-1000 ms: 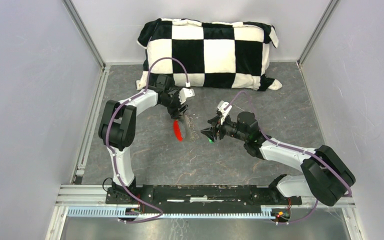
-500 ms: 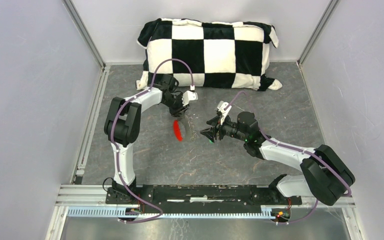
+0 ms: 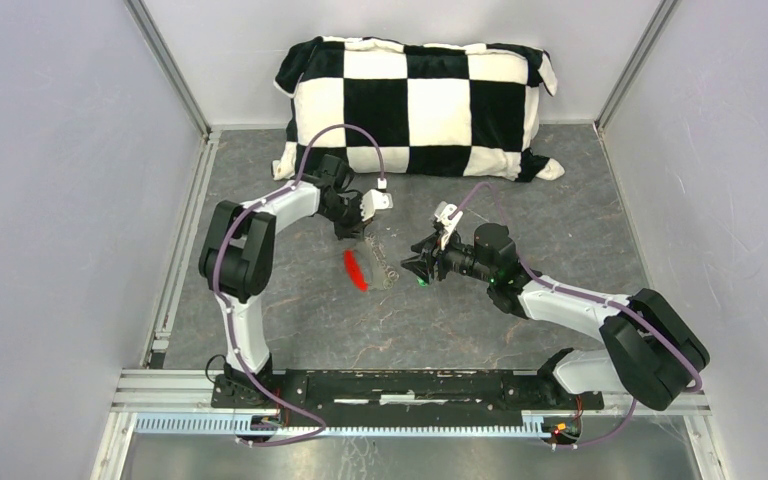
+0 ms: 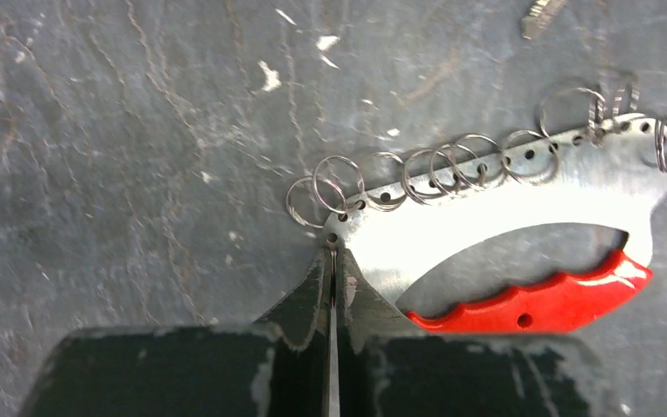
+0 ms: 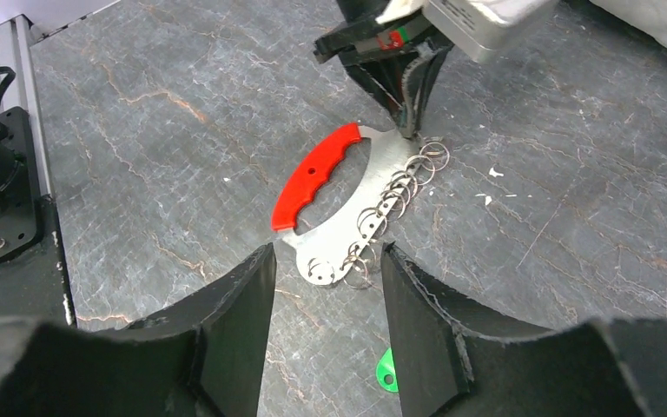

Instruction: Put the keys on the keyring

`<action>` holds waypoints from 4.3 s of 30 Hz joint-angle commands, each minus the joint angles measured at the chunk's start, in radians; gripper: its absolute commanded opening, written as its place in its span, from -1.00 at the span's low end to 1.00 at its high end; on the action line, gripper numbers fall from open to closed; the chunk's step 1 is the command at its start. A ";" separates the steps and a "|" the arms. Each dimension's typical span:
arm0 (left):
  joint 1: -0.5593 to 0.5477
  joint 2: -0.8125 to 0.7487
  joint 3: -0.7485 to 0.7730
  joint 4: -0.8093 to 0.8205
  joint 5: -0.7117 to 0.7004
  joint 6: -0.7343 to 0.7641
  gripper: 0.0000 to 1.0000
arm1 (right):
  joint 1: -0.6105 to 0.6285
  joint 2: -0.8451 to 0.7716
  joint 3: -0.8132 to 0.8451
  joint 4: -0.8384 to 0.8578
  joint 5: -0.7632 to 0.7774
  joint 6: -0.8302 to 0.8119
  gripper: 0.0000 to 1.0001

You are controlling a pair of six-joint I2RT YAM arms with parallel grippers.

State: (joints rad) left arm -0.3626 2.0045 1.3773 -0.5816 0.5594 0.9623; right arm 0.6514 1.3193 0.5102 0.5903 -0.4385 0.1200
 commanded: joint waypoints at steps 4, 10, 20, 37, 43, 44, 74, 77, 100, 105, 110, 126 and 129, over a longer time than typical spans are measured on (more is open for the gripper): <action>-0.005 -0.224 -0.048 -0.021 0.110 -0.030 -0.96 | -0.004 -0.002 0.039 0.070 -0.041 0.026 0.06; -0.006 -0.341 -0.045 -0.122 0.226 -0.053 -0.96 | -0.005 -0.017 0.054 0.083 -0.082 0.010 0.13; -0.011 -0.598 -0.011 -0.394 0.374 0.057 -0.96 | -0.001 -0.109 0.075 0.174 -0.221 -0.039 0.39; -0.160 -0.855 -0.066 -0.421 0.521 0.010 -0.96 | 0.101 -0.201 0.131 0.135 -0.299 -0.086 0.49; -0.185 -0.880 -0.085 -0.424 0.530 -0.013 -0.96 | 0.126 -0.236 0.100 0.196 -0.323 0.019 0.45; -0.185 -0.882 -0.088 -0.425 0.532 -0.017 -0.95 | 0.135 -0.239 0.096 0.203 -0.306 0.030 0.42; -0.193 -1.049 -0.292 0.170 0.231 -0.670 -0.96 | 0.401 -0.217 0.189 -0.137 0.379 -0.002 0.56; -0.194 -1.053 -0.293 0.172 0.234 -0.683 -0.96 | 0.420 -0.209 0.174 -0.089 0.443 -0.005 0.40; -0.195 -1.080 -0.279 0.154 0.280 -0.830 -0.22 | 0.469 -0.229 0.063 0.142 0.511 -0.016 -1.00; -0.194 -1.113 -0.264 0.080 0.251 -0.814 0.05 | 0.469 -0.254 0.032 0.174 0.530 -0.003 -1.00; -0.196 -1.175 -0.319 -0.086 0.341 -0.522 0.06 | 0.471 -0.267 0.013 0.207 0.536 0.021 -1.00; -0.197 -1.374 -0.554 0.159 0.415 0.278 -0.04 | 0.470 -0.213 0.065 0.244 0.521 0.143 -1.00; -0.201 -1.371 -0.573 0.161 0.434 0.345 -0.05 | 0.470 -0.195 0.080 0.250 0.513 0.160 -1.00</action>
State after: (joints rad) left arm -0.5579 0.6361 0.8249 -0.4747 0.9340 1.1084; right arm 1.1175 1.1084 0.5270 0.7628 0.0799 0.2382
